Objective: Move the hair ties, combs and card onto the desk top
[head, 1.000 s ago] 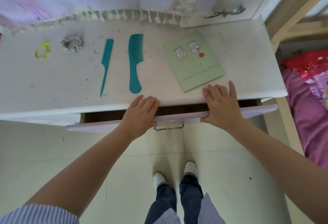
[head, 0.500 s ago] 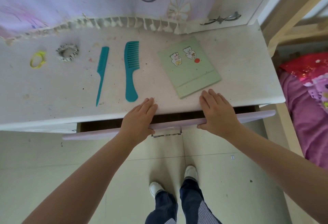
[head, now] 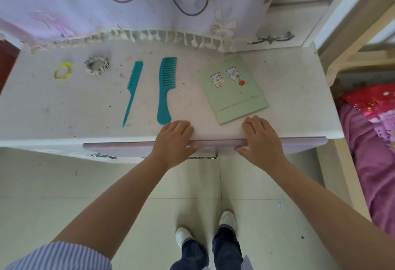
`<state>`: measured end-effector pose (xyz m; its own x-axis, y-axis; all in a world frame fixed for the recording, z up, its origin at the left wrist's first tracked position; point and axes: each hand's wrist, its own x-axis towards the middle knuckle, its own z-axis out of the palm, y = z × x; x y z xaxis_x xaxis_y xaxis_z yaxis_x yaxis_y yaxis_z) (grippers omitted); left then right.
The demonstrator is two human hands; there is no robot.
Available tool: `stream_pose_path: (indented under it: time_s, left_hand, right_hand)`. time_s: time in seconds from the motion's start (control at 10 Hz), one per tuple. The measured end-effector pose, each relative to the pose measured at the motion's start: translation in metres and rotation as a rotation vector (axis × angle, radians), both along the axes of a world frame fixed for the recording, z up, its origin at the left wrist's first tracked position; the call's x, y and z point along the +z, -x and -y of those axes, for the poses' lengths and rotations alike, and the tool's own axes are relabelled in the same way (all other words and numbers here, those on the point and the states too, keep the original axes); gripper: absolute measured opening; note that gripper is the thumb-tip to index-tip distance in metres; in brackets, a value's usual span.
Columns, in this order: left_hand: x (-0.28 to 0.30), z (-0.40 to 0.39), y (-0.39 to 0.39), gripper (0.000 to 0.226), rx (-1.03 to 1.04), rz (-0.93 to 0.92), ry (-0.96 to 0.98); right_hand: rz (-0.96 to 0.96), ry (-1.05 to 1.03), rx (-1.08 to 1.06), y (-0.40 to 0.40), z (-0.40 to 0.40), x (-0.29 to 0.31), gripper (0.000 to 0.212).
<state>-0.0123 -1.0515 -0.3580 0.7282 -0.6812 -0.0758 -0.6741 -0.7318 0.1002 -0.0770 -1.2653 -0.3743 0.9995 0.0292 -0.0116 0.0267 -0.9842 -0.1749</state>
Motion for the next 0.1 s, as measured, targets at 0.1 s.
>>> stream_pose_path:
  time_s: [0.1]
  left_hand:
    - [-0.0105, 0.0164, -0.0011, 0.045, 0.130, 0.026, 0.066]
  right_hand:
    - [-0.090, -0.174, -0.040, 0.0034, 0.0073, 0.0023, 0.051]
